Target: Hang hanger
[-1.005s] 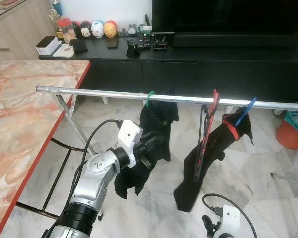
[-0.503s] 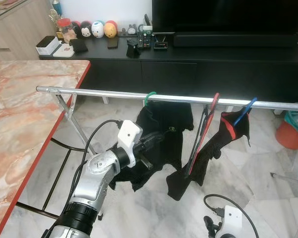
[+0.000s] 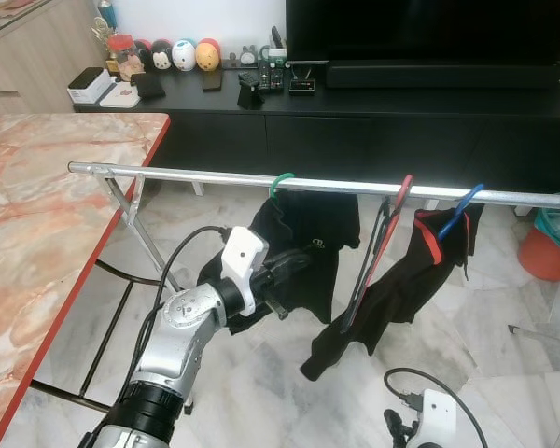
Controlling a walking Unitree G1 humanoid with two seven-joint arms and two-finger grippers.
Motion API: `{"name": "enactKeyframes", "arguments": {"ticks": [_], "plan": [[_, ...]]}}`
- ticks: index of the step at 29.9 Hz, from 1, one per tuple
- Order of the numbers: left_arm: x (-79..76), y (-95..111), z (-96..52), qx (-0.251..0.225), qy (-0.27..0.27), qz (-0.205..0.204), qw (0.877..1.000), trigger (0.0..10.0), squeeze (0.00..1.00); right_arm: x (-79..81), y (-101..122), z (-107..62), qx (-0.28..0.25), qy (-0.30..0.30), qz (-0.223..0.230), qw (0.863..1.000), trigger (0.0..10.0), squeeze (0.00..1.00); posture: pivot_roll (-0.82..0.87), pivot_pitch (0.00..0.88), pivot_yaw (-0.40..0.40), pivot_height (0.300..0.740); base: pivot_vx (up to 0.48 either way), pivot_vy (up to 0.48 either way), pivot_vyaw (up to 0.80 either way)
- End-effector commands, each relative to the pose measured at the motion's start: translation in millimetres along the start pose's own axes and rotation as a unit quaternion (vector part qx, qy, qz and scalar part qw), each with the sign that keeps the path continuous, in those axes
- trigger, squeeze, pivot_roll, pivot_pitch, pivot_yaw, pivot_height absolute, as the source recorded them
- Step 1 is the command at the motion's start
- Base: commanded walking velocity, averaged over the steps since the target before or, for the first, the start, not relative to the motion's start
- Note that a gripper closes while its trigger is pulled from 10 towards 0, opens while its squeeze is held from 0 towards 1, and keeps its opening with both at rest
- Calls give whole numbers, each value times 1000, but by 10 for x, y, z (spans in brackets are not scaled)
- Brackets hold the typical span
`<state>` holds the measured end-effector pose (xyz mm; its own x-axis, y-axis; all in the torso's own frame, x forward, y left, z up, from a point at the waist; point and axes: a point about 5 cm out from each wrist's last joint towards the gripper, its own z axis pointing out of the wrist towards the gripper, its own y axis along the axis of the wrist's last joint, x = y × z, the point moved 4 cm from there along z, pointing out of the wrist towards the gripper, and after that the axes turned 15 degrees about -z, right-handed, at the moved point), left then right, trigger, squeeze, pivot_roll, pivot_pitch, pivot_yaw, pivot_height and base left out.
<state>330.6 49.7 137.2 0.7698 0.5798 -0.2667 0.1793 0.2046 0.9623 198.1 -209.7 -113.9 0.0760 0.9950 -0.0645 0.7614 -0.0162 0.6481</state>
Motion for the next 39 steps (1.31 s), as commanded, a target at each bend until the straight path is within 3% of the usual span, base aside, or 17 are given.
{"name": "enactKeyframes", "arguments": {"ticks": [1, 6, 8, 10, 13, 15, 16, 17, 21, 24, 27, 30, 35, 39], "plan": [[-33, 29, -11, -7, -6, -1, 1000, 0, 0, 5, -86, -18, 14, 2, 2, 1000, 10000, 0, 12, 67, 67, 740, 0, 0, 0], [27, 23, -1, -4, 19, 10, 1000, 0, 0, 14, -86, -17, 15, 2, 3, 1000, 10000, 0, 12, 67, 67, 740, 0, 0, 0], [198, 21, -2, 0, 79, 33, 996, 10000, 0, 28, -84, -14, 16, 3, 3, 1000, 10000, 0, 11, 68, 68, 740, 0, 0, 0], [342, 26, -24, 1, 129, 48, 990, 10000, 0, 36, -83, -13, 17, 3, 2, 1000, 10000, 0, 11, 68, 68, 740, 0, 0, 0], [630, 29, -133, 8, 227, 63, 972, 10000, 0, 47, -82, -11, 17, 4, 2, 1000, 10000, 0, 12, 67, 67, 740, 0, 0, 0], [883, -10, -322, 20, 308, 59, 949, 10000, 0, 53, -82, -10, 18, 4, 2, 1000, 10000, 0, 12, 67, 67, 740, 0, 0, 0], [883, -10, -322, 20, 308, 59, 949, 10000, 0, 53, -82, -10, 18, 4, 2, 1000, 10000, 0, 12, 67, 67, 740, 0, 0, 0], [1019, -94, -474, 46, 349, 70, 933, 10000, 0, 54, -82, -10, 18, 4, 2, 1000, 10000, 0, 16, 64, 64, 740, 0, 0, 0], [1244, -498, -911, 147, 417, 73, 894, 10000, 0, 52, -84, -11, 19, 5, 1, 1000, 10000, 0, 19, 63, 63, 740, 0, 0, 0], [1316, -889, -1315, 224, 456, 49, 860, 10000, 0, 47, -85, -11, 19, 6, -1, 1000, 10000, 0, 24, 63, 55, 740, 0, 0, 0], [1324, -1201, -1675, 276, 493, 24, 825, 10000, 0, 44, -84, -11, 19, 7, -3, 1000, 10000, 0, 30, 64, 48, 740, 0, 0, 0], [1272, -1455, -1952, 310, 517, -2, 798, 10000, 0, 71, -68, -4, 18, 11, -7, 1000, 10000, 0, 34, 61, 39, 740, 0, 0, 0], [1215, -1661, -2223, 333, 555, -29, 762, 10000, 0, 156, -3, 18, 13, 18, -12, 1000, 10000, 0, 32, 57, 30, 740, 0, 0, 0], [1231, -1685, -2321, 326, 579, -54, 746, 9922, 0, 182, 20, 25, 11, 20, -15, 1000, 10000, 0, 31, 55, 27, 740, 0, 0, 0]]}}
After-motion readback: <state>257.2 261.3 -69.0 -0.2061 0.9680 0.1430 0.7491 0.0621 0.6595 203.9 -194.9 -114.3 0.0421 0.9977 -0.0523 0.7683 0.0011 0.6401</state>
